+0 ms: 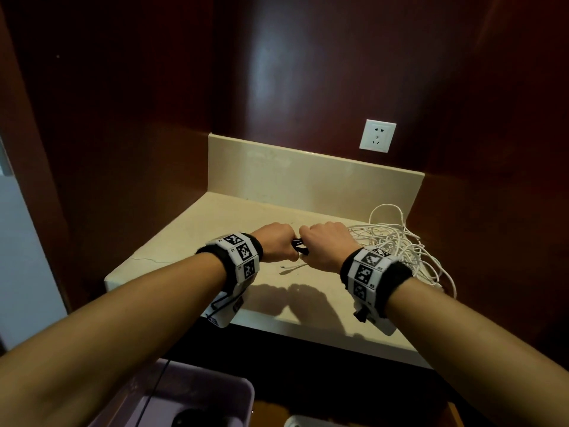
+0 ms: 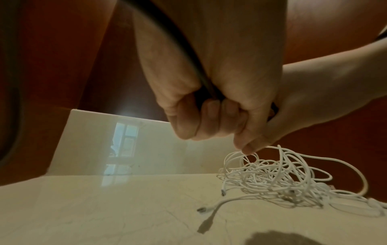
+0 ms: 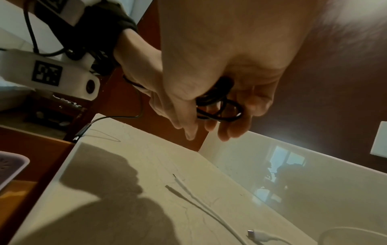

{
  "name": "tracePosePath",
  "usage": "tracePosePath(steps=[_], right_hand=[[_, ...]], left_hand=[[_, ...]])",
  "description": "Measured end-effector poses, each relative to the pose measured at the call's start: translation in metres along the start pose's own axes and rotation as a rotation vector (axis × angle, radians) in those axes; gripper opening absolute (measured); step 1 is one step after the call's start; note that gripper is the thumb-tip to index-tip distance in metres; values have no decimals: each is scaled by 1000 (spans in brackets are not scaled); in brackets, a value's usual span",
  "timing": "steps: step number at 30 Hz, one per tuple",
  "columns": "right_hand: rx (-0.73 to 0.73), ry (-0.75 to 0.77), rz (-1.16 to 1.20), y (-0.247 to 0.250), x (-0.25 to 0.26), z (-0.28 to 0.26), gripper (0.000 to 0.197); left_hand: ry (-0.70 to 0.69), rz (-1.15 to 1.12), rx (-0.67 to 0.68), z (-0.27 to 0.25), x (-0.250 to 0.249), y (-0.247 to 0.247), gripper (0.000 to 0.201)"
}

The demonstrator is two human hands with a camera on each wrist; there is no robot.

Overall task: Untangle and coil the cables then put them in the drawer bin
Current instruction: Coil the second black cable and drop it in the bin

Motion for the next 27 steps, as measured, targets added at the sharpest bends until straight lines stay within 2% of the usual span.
tracePosePath(steps=[3,9,14,21,27], right_hand=[[32,15,-40,0,2,0,29],[79,16,-2,-5,-9,2,34],[59,8,23,-2,-12,3,38],[15,12,14,16,-15,5,31],[39,31,-12,11,-9,6,33]], left_hand=[[-43,52,13,-4,0,0,14],[-135,21,94,-9,6,-5,25],[-154,-52,168,-10,8,-8,27],[-156,-127,164,-12,7,-5,29],[-159,-188,194,-9,11,-13,18]])
Point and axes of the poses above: each hand's wrist, its own z-axis towards the middle knuckle, its own y-axis out of the back of the hand, x = y × z, the point moved 4 cm from there along z, towards the middle knuckle, and after that the axes turned 11 degrees about x, right-handed, at the moved point
